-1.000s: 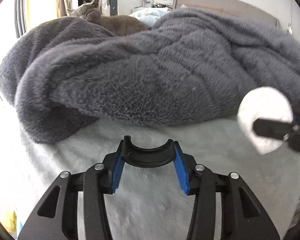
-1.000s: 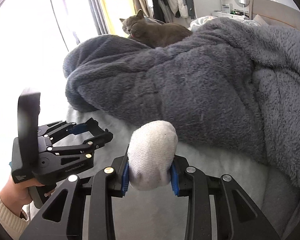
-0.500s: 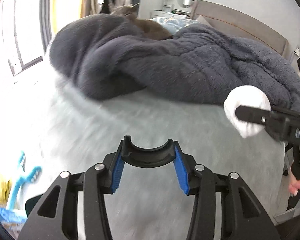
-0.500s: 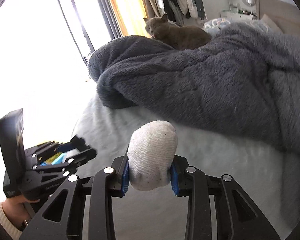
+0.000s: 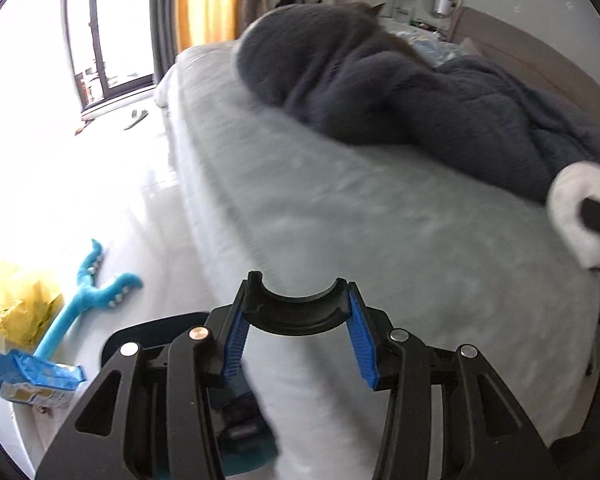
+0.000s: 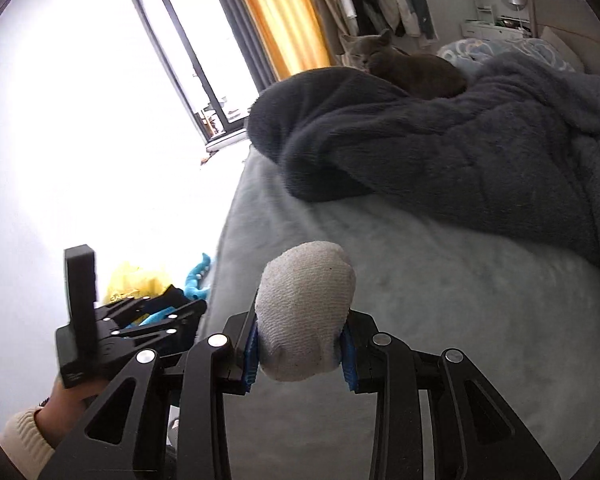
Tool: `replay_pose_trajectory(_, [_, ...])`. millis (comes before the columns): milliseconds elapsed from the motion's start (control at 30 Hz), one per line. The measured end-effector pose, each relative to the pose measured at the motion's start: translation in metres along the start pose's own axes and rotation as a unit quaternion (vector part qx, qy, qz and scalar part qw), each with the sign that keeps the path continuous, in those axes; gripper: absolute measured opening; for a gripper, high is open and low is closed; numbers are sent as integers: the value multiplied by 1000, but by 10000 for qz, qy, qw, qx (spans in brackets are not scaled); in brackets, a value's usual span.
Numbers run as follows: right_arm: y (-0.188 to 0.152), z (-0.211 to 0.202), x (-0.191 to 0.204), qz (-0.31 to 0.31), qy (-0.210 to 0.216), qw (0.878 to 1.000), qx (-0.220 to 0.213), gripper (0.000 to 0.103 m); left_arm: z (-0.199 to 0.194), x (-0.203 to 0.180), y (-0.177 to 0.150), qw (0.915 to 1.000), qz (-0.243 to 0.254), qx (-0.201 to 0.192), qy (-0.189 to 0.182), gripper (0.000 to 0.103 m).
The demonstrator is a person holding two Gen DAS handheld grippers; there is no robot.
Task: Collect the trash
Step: 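Carry the clip and sock ball down over the teal bin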
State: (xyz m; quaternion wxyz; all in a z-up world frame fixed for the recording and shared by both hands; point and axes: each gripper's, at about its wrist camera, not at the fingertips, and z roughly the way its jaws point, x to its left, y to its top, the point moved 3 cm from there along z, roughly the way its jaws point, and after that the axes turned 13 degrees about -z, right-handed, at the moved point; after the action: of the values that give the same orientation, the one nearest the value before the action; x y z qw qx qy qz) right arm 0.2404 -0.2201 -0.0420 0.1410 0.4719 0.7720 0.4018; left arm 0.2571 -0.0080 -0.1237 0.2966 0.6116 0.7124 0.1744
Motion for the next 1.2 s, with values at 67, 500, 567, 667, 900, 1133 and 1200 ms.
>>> replay_pose_trajectory(67, [5,3,13,-84,70,9999,-19,33,3,20,-4,9999,-87,75,128,49])
replay_pose_trajectory(500, [18,54,103,-563,585,9966,166,33,19,123,-28,9920,-729,776,676,49])
replay_pose_trajectory(567, [18,61,114,-630,643,9957,210,33,24,138,-32,9894,-862,937,697,49])
replay_pose_trajectory(667, [17,70,132,-695,735,9945,265,33,34,159,-40,9833,-1141,1245,675,49])
replay_pose_trajectory(900, [18,100,169,-823,932,9913,424,33,49,199,-65,9680,-1648,1763,683,51])
replay_pose_trajectory(1133, [14,137,202,-964,1081,9872,660,33,46,223,-79,9626,-1774,1987,499,70])
replay_pose_trajectory(1200, [12,148,210,-1000,1087,9862,749,33,42,231,-80,9628,-1782,1958,541,73])
